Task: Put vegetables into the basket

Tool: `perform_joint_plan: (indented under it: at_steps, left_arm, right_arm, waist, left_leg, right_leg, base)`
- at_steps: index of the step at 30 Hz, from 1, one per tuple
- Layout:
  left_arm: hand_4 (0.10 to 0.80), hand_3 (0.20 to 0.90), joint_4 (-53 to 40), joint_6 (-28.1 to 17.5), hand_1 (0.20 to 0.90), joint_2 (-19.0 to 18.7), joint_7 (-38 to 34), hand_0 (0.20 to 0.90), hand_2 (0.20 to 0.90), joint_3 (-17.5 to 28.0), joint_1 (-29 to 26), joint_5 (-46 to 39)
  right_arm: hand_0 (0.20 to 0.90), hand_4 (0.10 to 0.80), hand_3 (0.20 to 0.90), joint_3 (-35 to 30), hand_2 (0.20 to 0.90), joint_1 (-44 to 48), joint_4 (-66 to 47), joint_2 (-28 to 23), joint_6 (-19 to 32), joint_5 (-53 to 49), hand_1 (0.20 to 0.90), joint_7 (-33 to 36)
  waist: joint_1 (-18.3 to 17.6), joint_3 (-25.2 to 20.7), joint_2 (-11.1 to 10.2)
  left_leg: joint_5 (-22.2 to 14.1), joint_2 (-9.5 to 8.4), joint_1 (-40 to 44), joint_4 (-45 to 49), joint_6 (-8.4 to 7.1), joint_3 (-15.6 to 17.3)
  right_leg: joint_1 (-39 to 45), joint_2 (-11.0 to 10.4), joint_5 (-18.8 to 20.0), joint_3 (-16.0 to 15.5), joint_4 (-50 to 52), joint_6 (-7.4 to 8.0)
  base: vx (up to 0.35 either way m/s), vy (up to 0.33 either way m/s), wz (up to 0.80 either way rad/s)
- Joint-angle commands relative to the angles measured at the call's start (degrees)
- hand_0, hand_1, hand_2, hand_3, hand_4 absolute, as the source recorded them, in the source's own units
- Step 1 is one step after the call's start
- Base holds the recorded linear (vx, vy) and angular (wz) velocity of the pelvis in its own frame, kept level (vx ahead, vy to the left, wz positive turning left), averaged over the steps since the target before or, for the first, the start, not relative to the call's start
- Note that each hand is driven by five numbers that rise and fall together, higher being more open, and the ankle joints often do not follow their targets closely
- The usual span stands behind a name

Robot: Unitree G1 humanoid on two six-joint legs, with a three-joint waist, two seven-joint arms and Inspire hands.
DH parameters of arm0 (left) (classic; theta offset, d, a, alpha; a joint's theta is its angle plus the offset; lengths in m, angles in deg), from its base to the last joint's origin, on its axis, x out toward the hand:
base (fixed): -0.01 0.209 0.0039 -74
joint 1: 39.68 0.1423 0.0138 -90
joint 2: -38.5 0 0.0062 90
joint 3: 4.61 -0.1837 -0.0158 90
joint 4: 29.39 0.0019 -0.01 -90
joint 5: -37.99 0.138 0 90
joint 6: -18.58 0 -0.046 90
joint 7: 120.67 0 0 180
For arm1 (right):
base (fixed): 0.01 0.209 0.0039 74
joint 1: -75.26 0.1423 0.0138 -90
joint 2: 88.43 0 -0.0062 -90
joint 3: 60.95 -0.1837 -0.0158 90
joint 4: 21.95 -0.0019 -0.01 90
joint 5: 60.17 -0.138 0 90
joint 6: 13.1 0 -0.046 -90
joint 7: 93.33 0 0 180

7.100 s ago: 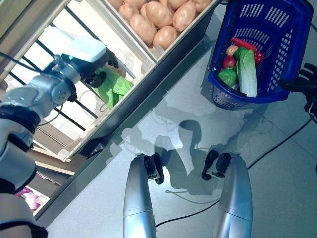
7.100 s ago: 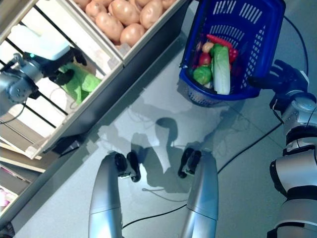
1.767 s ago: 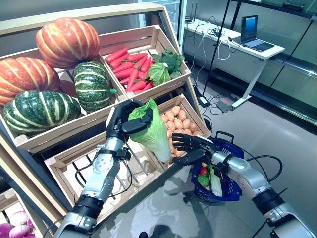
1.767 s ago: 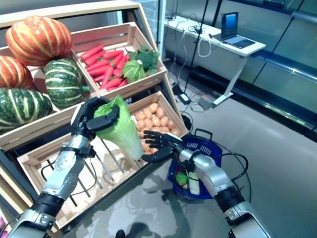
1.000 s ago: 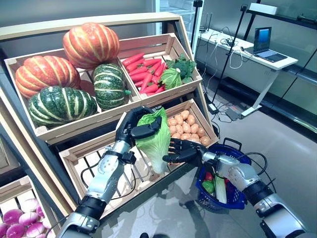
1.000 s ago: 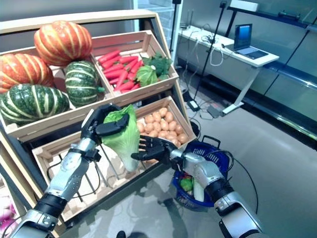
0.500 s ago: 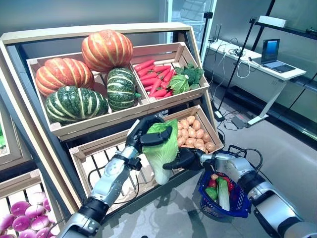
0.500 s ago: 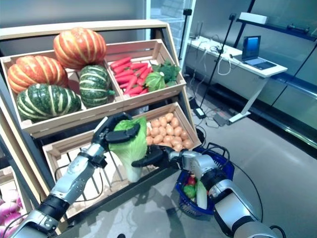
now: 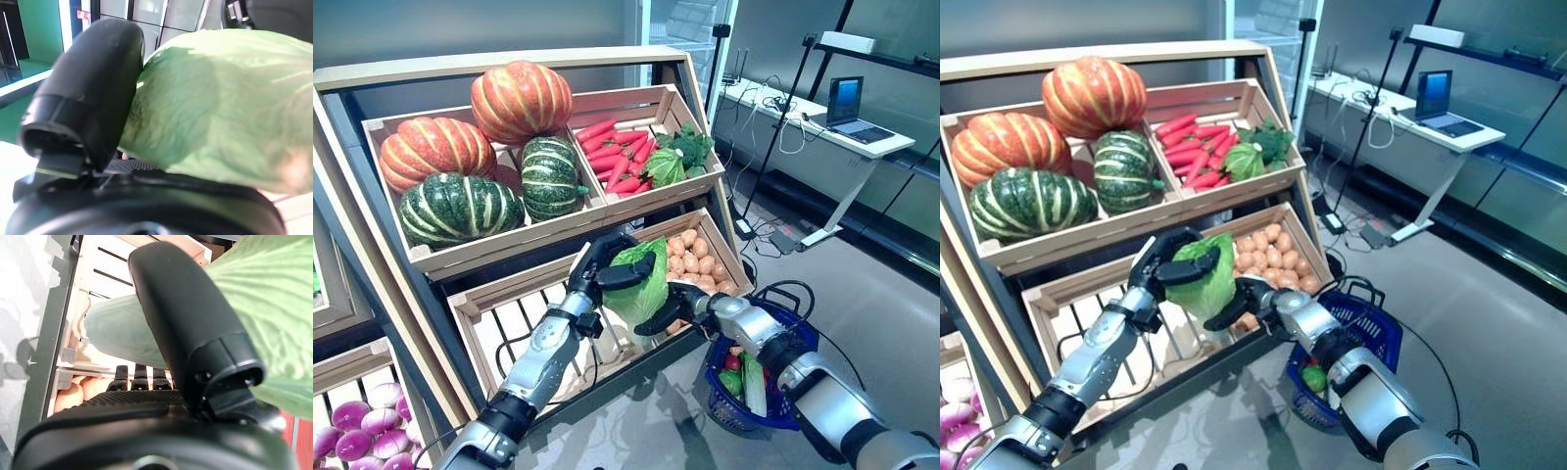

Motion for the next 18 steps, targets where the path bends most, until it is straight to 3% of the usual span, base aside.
perform_joint_plan:
  at_steps: [1,7,18]
  left_arm:
    - [0.400,0.300,-5.1,-4.6,0.300,8.6,4.3,0.300,0.300,-2.2,-14.0,-5.3]
    - [0.400,0.300,-5.5,-4.0,0.300,8.3,5.0,0.300,0.300,-1.4,-13.0,-5.5]
    - [0.400,0.300,-4.9,-3.7,0.300,6.5,5.9,0.300,0.300,0.5,-10.8,-5.1]
  right_arm:
    - [0.300,0.400,0.300,-1.3,0.300,8.7,-0.6,3.7,9.6,-11.5,0.300,3.1]
    - [0.300,0.400,0.300,-3.7,0.300,6.8,-0.9,4.0,14.1,-13.1,0.300,3.4]
    - [0.300,0.400,0.300,-5.5,0.300,3.4,-5.3,-1.0,12.8,-13.5,0.300,3.3]
  waist:
    - [1.6,-2.3,0.4]
    - [2.0,-2.6,0.7]
    - [1.0,-2.9,0.6]
  left_leg:
    - [-9.9,-1.03,3.5,0.1,0.92,0.8]
    - [-10.1,-1.01,3.7,0.1,0.86,0.5]
    - [-10.2,-0.73,4.1,0.1,0.79,1.5]
  right_leg:
    - [0.5,-0.8,-3.7,-0.5,0.2,-3.39]
    - [1.0,-0.9,-4.0,-1.2,0.2,-3.40]
    - [1.0,-0.8,-4.0,-0.8,0.2,-3.29]
  base:
    - [0.000,0.000,0.00]
    - [0.000,0.000,0.00]
    - [0.004,0.000,0.04]
